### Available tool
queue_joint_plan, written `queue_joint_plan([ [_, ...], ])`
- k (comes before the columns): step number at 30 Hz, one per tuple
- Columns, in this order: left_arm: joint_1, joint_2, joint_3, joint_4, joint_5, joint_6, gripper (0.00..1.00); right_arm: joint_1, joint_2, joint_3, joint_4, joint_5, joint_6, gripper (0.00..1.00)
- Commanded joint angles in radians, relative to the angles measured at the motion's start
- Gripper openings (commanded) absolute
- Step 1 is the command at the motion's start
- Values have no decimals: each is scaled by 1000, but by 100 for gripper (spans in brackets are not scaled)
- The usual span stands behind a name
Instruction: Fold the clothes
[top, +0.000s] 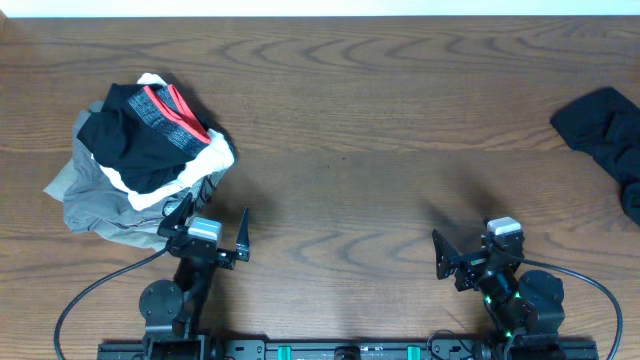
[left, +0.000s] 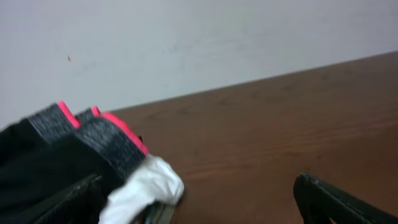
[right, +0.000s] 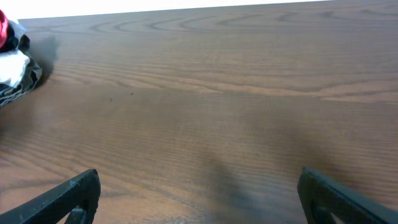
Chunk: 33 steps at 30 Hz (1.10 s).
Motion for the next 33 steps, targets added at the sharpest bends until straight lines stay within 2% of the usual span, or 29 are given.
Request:
queue_joint_plan([
  [1, 5, -6, -2, -41, -5, 2, 98, -12, -6, -3, 2, -4, 12, 99],
  [3, 5, -6, -2, -82, -6, 2, 98, -12, -6, -3, 2, -4, 12, 99],
  [33, 5, 0, -2, -77, -6, 2, 98, -12, -6, -3, 2, -4, 12, 99],
])
